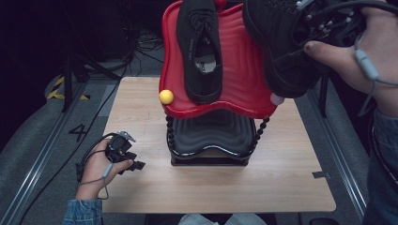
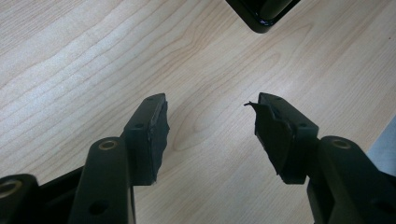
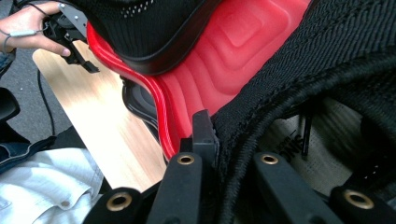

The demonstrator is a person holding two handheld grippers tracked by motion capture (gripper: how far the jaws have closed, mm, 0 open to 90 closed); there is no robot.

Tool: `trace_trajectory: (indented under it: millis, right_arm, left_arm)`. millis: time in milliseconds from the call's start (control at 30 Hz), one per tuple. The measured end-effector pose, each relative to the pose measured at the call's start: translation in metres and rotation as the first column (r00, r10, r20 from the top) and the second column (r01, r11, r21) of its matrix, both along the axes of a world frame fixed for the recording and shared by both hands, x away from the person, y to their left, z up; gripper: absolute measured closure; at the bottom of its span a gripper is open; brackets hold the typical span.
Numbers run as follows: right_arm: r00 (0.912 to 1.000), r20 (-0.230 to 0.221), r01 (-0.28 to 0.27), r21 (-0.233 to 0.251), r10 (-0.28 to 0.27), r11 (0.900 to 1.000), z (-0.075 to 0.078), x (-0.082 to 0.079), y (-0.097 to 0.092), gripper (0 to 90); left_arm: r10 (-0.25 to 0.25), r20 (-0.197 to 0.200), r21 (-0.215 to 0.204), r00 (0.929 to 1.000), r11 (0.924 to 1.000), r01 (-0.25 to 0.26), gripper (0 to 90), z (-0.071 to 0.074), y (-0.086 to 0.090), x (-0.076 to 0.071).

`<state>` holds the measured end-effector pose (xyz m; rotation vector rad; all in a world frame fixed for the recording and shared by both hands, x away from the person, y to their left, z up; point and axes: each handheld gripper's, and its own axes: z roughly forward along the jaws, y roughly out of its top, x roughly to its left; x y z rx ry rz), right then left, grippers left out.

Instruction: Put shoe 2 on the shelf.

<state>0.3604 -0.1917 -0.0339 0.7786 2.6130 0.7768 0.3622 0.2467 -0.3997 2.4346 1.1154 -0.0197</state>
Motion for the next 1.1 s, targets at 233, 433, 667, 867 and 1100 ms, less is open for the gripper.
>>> trace_trajectory:
  millis: [233, 433, 667, 867, 1100]
  right_arm:
    - [0.9999, 0.014, -0.004, -0.009, 0.005, 0.9999, -0.001, 0.005, 0.019, 85.7]
    - [0.9995, 0.03, -0.005, -0.026, 0.006, 0.9996, -0.004, 0.009, 0.033, 85.7]
    - [0.9995, 0.032, -0.001, -0.044, 0.002, 0.999, -0.011, 0.015, 0.045, 85.6]
    - [0.9983, 0.046, 0.039, -0.049, -0.037, 0.998, -0.015, 0.018, 0.05, 85.5]
    - [0.999, 0.038, 0.028, -0.069, -0.025, 0.9972, -0.029, 0.027, 0.063, 84.2]
  left_arm:
    - [-0.005, -0.003, -0.003, 1.0, 1.0, 0.005, 45.0, 0.0, 0.0, 0.0]
    - [-0.004, 0.002, -0.005, 1.0, 1.0, 0.004, 45.0, 0.001, 0.001, 0.0]
    - [-0.005, 0.005, -0.006, 1.0, 1.0, 0.005, 45.0, 0.001, 0.002, 0.0]
    - [0.0, 0.002, -0.015, 1.0, 0.9999, 0.0, 45.0, 0.002, 0.003, -0.001]
    - [-0.003, 0.008, -0.014, 1.0, 0.9999, 0.003, 45.0, 0.003, 0.004, -0.001]
